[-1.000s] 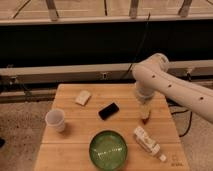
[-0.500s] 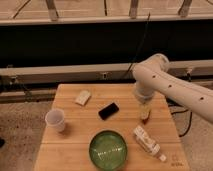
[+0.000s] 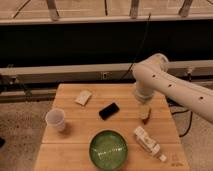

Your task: Move the arm in a circular motion

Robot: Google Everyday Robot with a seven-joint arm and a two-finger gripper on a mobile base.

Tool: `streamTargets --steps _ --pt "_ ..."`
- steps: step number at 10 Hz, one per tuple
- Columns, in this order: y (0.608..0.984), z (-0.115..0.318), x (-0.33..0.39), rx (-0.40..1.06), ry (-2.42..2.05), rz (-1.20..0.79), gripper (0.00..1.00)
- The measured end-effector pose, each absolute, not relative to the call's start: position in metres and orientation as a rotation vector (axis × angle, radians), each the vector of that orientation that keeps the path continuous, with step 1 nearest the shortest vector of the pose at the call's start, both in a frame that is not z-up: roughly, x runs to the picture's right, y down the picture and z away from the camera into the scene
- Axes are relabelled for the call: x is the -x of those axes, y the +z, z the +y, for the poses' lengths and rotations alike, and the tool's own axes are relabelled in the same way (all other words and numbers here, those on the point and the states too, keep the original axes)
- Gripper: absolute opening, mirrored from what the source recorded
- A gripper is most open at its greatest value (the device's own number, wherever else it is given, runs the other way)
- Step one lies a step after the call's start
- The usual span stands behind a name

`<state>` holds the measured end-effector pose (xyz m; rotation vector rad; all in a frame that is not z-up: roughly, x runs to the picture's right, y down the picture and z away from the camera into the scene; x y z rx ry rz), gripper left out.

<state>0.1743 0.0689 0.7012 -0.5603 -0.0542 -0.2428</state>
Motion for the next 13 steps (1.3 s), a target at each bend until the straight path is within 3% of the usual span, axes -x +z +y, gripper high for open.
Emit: streamTargets --steps 13 --pt "0.706 0.072 -0.191 0.563 -0.283 -0.093 0.80"
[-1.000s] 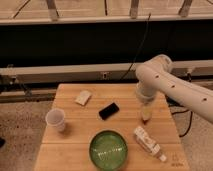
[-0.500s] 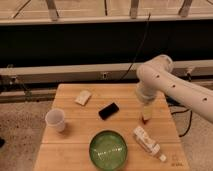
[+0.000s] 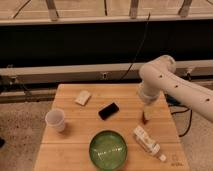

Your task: Move the arm in a circular motion

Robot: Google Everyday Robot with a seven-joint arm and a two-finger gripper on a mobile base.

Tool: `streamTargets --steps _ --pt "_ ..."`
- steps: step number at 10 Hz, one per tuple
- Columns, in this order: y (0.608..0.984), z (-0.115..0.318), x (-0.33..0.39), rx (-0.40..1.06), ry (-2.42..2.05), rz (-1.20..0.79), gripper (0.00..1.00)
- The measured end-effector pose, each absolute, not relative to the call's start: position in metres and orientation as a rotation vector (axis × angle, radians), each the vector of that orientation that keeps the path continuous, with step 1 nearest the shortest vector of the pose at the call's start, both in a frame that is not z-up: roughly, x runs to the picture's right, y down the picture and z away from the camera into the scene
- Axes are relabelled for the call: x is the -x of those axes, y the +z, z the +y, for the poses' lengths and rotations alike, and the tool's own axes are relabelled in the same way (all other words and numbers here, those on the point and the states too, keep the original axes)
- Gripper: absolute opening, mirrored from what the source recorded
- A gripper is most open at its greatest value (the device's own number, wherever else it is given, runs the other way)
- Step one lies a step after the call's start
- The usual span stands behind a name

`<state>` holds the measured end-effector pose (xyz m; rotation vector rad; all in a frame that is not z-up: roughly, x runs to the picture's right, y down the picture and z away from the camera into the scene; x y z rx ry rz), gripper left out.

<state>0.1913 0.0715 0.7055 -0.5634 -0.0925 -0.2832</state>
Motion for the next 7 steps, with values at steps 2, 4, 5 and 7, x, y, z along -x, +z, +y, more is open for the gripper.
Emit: streamTargets --steps 2,4,5,7 --pt "0.706 0.072 -0.191 0.562 -0.299 -0.101 0.80" --pt "0.706 0.069 -0.183 0.558 -0.325 -0.105 0.80" --pt "0.710 0.066 -0.177 0.553 -0.337 -0.114 0.80" --pt "0.709 0.066 -0.184 0.558 -0.353 -0.111 0.80"
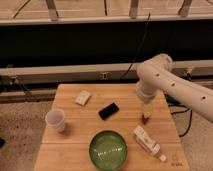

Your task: Move the arm in a circular motion

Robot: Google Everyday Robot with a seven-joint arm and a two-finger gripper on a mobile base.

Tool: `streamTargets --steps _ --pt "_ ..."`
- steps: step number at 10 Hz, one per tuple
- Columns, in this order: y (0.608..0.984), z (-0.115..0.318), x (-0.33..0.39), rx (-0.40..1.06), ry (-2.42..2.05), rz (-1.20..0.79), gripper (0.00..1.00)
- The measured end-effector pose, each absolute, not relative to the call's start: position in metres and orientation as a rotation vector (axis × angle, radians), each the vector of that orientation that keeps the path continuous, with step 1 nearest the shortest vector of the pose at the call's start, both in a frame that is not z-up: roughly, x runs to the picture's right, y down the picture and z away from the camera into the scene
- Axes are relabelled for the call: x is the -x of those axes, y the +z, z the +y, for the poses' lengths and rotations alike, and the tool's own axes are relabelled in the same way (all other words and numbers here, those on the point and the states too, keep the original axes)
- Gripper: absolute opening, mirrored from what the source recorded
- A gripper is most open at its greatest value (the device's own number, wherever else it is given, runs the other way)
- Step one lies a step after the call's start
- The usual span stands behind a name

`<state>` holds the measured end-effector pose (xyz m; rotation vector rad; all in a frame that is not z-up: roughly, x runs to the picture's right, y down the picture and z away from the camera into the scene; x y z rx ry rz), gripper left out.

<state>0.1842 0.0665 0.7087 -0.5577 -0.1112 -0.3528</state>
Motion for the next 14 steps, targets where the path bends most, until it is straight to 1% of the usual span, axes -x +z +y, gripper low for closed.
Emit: streamTargets --steps 6,14 --pt "0.717 0.055 -0.166 0.546 -0.414 -0.142 0.80" --pt "0.722 0.052 -0.149 0.547 -0.482 -0.181 0.80"
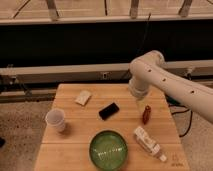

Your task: Move the arm in a circular motion

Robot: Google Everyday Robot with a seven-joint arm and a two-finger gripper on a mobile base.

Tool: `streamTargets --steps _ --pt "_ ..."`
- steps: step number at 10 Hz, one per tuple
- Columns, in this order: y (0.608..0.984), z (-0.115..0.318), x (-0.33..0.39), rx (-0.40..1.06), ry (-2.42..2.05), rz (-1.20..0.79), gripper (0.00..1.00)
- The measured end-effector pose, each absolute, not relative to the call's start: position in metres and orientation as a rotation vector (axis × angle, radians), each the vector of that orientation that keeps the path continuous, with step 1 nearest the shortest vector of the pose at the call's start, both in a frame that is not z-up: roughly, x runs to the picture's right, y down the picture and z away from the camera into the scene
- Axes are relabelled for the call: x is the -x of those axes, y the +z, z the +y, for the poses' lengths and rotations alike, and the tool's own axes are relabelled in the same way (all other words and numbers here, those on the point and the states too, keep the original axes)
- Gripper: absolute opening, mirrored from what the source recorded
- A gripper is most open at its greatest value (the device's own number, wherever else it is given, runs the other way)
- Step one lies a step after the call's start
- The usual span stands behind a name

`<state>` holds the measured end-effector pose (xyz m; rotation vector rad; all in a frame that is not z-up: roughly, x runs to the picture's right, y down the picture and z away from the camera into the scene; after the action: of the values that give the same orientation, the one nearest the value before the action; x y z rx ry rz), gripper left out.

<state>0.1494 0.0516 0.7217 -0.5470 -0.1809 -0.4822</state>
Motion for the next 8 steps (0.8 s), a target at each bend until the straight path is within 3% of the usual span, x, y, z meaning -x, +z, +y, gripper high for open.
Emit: streamTargets --steps 8 --pt "0.720 0.057 -0.139 0.553 -0.515 -0.219 0.80"
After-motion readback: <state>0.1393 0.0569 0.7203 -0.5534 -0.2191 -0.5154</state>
